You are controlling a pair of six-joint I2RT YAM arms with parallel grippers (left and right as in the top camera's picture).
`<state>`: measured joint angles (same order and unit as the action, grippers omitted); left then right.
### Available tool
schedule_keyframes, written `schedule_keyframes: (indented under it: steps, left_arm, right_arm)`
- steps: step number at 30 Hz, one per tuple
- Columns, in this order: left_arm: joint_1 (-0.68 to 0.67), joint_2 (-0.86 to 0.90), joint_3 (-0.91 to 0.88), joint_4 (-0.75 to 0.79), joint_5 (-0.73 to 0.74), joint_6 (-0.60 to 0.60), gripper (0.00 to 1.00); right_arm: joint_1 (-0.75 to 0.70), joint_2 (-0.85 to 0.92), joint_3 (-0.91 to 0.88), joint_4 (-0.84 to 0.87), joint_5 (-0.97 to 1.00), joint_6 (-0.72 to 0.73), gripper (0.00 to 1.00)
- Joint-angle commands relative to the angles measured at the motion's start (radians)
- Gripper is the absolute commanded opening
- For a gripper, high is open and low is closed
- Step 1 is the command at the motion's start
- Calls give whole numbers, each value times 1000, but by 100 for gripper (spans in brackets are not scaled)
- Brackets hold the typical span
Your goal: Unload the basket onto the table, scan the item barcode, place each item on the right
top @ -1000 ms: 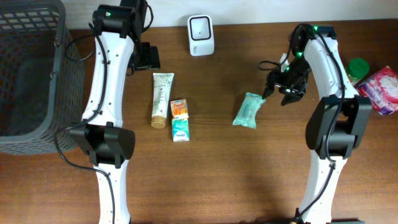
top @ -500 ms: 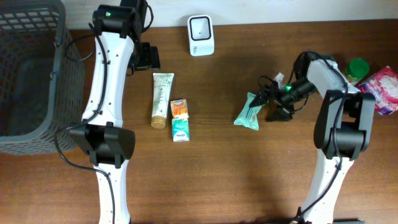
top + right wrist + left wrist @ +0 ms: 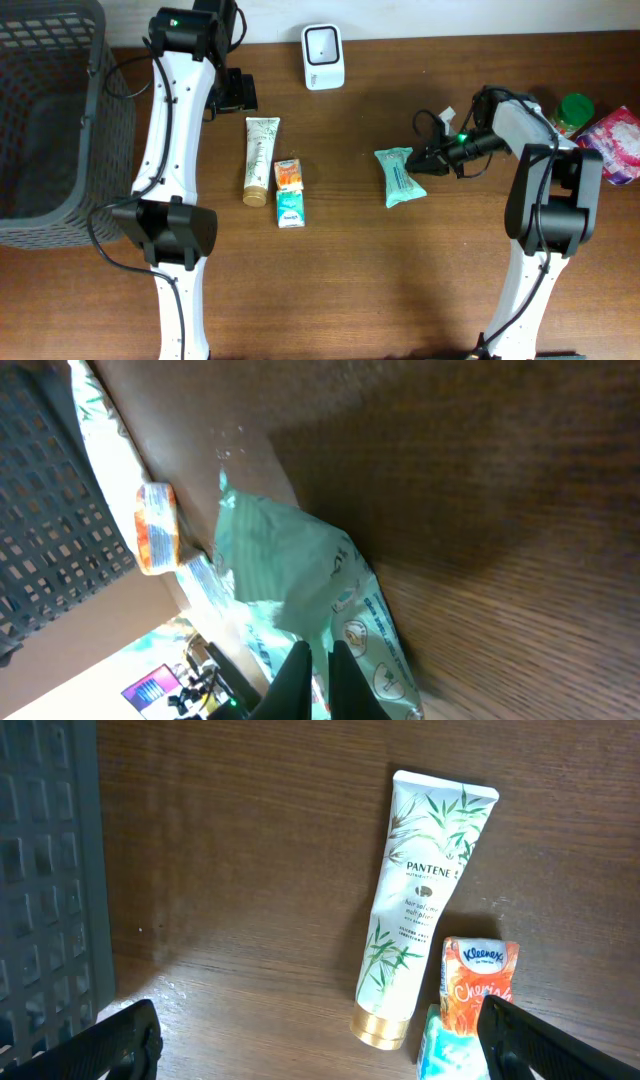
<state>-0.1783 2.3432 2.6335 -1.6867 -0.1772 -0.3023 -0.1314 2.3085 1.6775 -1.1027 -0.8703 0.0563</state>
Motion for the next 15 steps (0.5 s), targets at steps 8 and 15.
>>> schedule_keyframes:
  steps: [8, 15]
  left_arm:
    - [-2, -8, -1, -1, -11, 12, 99]
    - [-2, -8, -1, -1, -11, 12, 99]
  right_arm:
    - [121, -89, 68, -113, 337, 58, 99]
    - [159, -80, -47, -9, 381, 83, 46]
